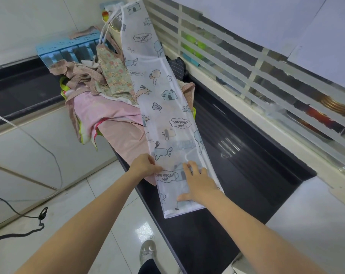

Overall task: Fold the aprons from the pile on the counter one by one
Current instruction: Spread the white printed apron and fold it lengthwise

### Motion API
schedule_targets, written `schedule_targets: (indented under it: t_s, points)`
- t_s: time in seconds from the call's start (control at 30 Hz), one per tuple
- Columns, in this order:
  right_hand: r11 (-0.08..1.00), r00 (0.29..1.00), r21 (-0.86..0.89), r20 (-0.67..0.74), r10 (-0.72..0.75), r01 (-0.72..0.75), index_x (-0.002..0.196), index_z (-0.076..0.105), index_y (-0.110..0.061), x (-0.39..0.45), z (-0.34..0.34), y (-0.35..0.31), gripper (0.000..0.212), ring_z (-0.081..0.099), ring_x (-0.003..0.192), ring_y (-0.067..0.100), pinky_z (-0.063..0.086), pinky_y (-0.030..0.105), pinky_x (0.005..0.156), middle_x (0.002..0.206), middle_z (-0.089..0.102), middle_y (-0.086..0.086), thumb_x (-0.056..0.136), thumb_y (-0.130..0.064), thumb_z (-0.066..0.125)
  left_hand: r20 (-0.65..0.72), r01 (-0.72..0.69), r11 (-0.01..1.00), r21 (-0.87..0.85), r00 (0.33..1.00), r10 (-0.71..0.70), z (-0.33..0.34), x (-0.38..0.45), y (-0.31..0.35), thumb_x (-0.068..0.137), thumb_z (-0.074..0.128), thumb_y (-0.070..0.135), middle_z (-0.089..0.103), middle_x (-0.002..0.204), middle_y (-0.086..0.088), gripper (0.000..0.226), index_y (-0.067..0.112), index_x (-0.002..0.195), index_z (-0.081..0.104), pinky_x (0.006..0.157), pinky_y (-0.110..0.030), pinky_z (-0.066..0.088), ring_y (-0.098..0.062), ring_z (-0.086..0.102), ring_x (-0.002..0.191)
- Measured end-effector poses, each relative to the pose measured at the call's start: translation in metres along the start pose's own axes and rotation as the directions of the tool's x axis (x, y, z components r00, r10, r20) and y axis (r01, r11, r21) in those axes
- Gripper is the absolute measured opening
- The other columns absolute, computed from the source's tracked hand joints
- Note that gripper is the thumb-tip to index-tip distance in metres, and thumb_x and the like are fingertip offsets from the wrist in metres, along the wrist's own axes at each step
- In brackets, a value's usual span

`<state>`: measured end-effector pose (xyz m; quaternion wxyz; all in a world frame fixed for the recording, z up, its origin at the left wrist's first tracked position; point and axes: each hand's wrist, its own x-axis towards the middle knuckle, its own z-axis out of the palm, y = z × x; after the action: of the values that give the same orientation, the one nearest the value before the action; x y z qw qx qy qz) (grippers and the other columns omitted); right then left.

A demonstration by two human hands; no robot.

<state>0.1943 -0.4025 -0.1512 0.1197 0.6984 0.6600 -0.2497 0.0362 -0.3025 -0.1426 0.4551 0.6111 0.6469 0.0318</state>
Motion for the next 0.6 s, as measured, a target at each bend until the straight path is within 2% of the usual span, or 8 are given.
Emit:
schedule_targets:
  t_s: [0.13,0.23,0.3,0.33,0.4,0.47,0.53,0.6]
  points:
    - [1.000,1.000,-0.003,0.007,0.003,-0.003,0.151,-0.010,-0.016,0.000,-0.001,0.001,0.112,0.023,0.130,0.033,0.045,0.040,0.096,0.155,-0.009,-0.002,0.078,-0.061,0.062,-0.085,-0.006,1.000,0.005,0.996,0.006,0.000,0.007,0.001,0.084,0.067,0.022,0.061,0.080,-0.003,0.016,0.013,0.074,0.058,0.068,-0.028,0.043,-0.020,0.056,0.082]
    - [1.000,1.000,-0.016,0.014,0.007,-0.007,0.150,-0.011,-0.015,0.000,-0.002,0.000,0.112,0.023,0.131,0.033,0.046,0.039,0.096,0.155,-0.010,-0.001,0.078,-0.061,0.062,-0.294,0.060,0.994,0.086,0.955,-0.033,-0.005,0.006,-0.007,0.089,0.051,0.015,0.063,0.082,-0.010,0.016,0.005,0.082,0.062,0.061,-0.032,0.040,-0.026,0.054,0.076]
    - [1.000,1.000,-0.026,0.018,0.014,-0.013,0.150,-0.009,-0.014,0.001,-0.004,-0.003,0.112,0.026,0.129,0.033,0.045,0.038,0.095,0.155,-0.008,0.000,0.077,-0.060,0.063,-0.513,-0.013,0.986,0.167,0.853,0.098,-0.007,0.006,-0.007,0.091,0.044,0.010,0.058,0.086,-0.013,0.015,0.001,0.091,0.056,0.058,-0.034,0.037,-0.029,0.051,0.075]
    - [0.999,1.000,-0.028,0.018,0.016,-0.016,0.150,-0.008,-0.014,0.001,-0.005,-0.004,0.112,0.027,0.128,0.033,0.045,0.038,0.095,0.155,-0.007,0.001,0.077,-0.060,0.064,-0.555,-0.151,0.945,0.290,0.778,0.294,-0.006,0.008,-0.004,0.089,0.047,0.003,0.057,0.087,-0.014,0.010,0.000,0.092,0.057,0.058,-0.035,0.039,-0.030,0.051,0.077]
    - [0.999,1.000,-0.045,0.018,0.015,-0.015,0.150,-0.008,-0.011,0.000,-0.008,-0.006,0.112,0.029,0.127,0.033,0.042,0.037,0.095,0.155,-0.007,0.004,0.078,-0.059,0.064,-0.317,-0.480,0.623,0.617,0.573,0.756,0.003,0.015,0.000,0.070,0.064,-0.009,0.062,0.089,-0.014,0.023,-0.001,0.091,0.065,0.055,-0.036,0.051,-0.030,0.055,0.082]
    - [0.995,0.999,-0.103,0.033,-0.004,0.007,0.150,-0.009,-0.007,-0.004,-0.014,-0.011,0.110,0.027,0.131,0.032,0.037,0.035,0.099,0.156,-0.008,0.009,0.081,-0.057,0.061,0.075,-0.596,0.258,0.760,0.476,0.876,0.026,0.033,-0.008,0.062,0.073,-0.003,0.067,0.102,-0.018,0.038,-0.003,0.099,0.068,0.068,-0.038,0.058,-0.032,0.062,0.095]
    - [0.989,0.999,-0.146,0.046,-0.013,0.020,0.149,-0.011,-0.004,-0.007,-0.019,-0.014,0.108,0.024,0.135,0.031,0.033,0.035,0.102,0.156,-0.009,0.011,0.084,-0.056,0.058,0.270,-0.586,0.194,0.786,0.609,0.746,0.038,0.037,-0.010,0.078,0.068,0.013,0.059,0.122,-0.026,0.041,-0.007,0.114,0.060,0.089,-0.045,0.052,-0.040,0.056,0.115]
    - [0.990,0.999,-0.143,0.049,-0.006,0.013,0.149,-0.011,-0.004,-0.007,-0.021,-0.015,0.109,0.027,0.133,0.032,0.034,0.036,0.101,0.156,-0.009,0.012,0.083,-0.056,0.059,0.300,-0.549,0.269,0.792,0.732,0.611,0.033,0.031,-0.005,0.090,0.053,0.034,0.037,0.140,-0.034,0.061,-0.005,0.135,0.039,0.103,-0.050,0.040,-0.046,0.038,0.131]
